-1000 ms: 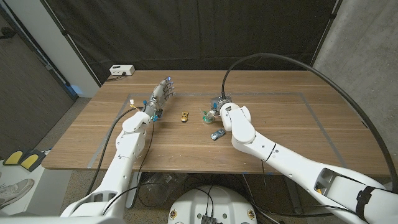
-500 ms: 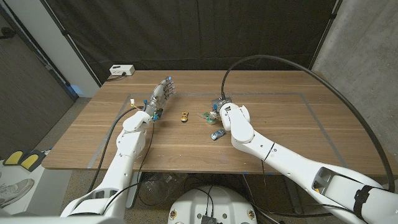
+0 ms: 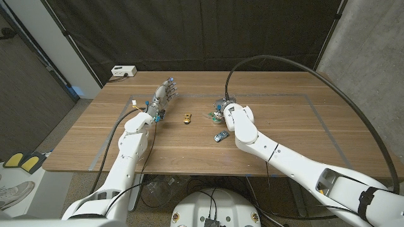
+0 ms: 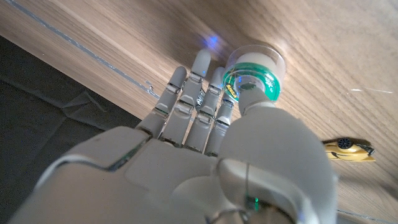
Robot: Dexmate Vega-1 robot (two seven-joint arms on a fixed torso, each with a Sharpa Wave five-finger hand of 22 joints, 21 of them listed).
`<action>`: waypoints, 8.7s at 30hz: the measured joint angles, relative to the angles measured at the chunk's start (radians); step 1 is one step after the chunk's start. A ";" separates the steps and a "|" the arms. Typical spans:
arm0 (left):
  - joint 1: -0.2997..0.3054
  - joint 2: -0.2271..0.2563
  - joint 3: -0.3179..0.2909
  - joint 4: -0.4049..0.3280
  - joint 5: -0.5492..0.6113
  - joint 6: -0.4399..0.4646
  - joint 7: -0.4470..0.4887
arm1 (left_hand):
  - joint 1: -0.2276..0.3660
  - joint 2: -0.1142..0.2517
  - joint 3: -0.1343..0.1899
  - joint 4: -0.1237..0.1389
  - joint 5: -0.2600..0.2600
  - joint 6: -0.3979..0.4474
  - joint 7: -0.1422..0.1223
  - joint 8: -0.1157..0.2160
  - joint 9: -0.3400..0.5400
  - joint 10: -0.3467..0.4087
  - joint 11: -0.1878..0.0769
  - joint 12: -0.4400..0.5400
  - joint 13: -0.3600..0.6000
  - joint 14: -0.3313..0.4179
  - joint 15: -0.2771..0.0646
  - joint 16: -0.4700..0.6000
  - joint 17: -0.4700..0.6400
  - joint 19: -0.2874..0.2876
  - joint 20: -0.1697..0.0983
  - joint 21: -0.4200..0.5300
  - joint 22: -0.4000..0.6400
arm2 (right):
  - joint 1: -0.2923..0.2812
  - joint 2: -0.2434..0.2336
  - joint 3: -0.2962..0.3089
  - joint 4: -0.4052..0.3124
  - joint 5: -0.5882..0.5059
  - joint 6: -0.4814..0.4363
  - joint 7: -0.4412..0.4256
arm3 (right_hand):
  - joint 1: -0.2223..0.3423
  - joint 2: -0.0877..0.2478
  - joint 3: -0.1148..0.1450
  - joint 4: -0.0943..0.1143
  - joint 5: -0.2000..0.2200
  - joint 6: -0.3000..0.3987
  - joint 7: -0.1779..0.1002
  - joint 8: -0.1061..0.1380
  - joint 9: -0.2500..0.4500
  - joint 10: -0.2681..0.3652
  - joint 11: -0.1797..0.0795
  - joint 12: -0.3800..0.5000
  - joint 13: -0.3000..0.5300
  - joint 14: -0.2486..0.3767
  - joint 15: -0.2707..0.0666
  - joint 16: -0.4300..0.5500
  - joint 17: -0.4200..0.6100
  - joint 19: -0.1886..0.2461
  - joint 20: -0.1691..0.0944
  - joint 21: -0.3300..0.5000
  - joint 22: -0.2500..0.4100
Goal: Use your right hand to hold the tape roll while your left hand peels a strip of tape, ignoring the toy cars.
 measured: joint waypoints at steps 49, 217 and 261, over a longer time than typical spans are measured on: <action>-0.056 -0.007 -0.015 0.072 -0.085 -0.008 -0.199 | 0.210 -0.120 0.030 -0.179 -0.027 0.299 0.046 0.055 0.000 0.272 -0.043 0.046 0.005 0.154 -0.050 0.013 -0.012 0.049 0.012 -0.021 0.000 | -0.106 -0.047 0.150 -0.048 0.336 0.009 -0.403 | 0.076 -0.018 -0.018 0.019 -0.021 0.093 0.046 0.018 0.035 0.075 0.075 0.091 0.006 0.186 -0.070 0.148 0.175 -0.037 0.003 0.260 0.098; -0.116 0.189 0.211 -0.017 -0.001 -0.174 -0.379 | 0.859 0.055 0.188 -0.184 -0.051 0.828 0.193 0.348 0.387 0.275 -0.093 0.039 0.124 0.012 -0.077 0.002 0.055 0.111 -0.056 -0.039 0.010 | -0.195 -0.087 0.267 -0.073 0.858 0.267 -1.019 | 0.093 -0.033 -0.040 0.027 -0.018 0.139 0.050 -0.019 0.062 0.124 0.095 0.092 0.055 0.215 -0.078 0.157 0.291 -0.099 0.005 0.473 0.027; -0.029 0.313 0.271 -0.165 -0.012 -0.238 -0.208 | 0.746 -0.283 -0.051 -0.184 0.035 0.301 0.062 0.149 0.359 0.016 -0.030 0.008 0.218 -0.146 -0.020 -0.026 0.025 0.026 -0.048 -0.040 0.007 | -0.214 -0.076 0.266 -0.063 0.851 0.241 -1.055 | 0.102 -0.042 -0.045 0.022 -0.017 0.146 0.050 -0.020 0.063 0.131 0.094 0.083 0.076 0.221 -0.081 0.162 0.323 -0.099 0.005 0.504 -0.014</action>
